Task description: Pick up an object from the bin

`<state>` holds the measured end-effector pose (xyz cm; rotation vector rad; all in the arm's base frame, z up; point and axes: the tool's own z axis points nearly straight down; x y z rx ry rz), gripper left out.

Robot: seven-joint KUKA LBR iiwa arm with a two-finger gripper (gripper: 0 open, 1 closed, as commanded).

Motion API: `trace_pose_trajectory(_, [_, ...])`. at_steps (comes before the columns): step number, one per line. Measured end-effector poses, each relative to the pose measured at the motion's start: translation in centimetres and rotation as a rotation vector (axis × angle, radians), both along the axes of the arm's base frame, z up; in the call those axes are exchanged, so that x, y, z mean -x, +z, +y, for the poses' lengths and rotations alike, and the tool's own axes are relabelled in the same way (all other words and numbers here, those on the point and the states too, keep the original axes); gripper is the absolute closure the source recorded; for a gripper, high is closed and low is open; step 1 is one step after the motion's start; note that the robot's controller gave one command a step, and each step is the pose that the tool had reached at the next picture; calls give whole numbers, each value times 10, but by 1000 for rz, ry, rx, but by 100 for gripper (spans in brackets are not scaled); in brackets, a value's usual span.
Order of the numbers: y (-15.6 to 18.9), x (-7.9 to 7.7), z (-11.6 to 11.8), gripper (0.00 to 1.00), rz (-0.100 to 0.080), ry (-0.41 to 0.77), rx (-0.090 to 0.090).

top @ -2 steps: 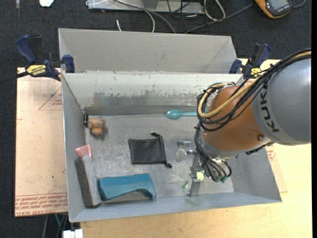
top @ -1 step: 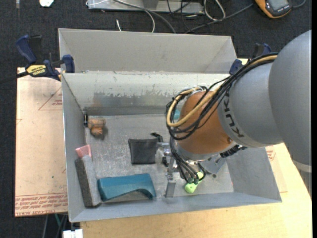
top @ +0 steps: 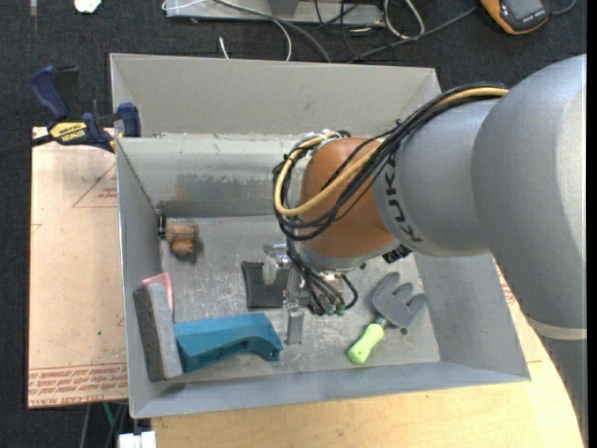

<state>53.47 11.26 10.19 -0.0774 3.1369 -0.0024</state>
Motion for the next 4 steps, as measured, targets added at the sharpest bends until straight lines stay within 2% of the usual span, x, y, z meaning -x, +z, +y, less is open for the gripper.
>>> trace_pose_trajectory(1, [3,20,11,0,16,-53,4])
trace_pose_trajectory(2, [49,-6,-39,0,2,-173,-3])
trace_pose_trajectory(3, [30,12,-30,0,5,-182,1])
trace_pose_trajectory(4, [-10,-9,-15,0,-6,-351,-6])
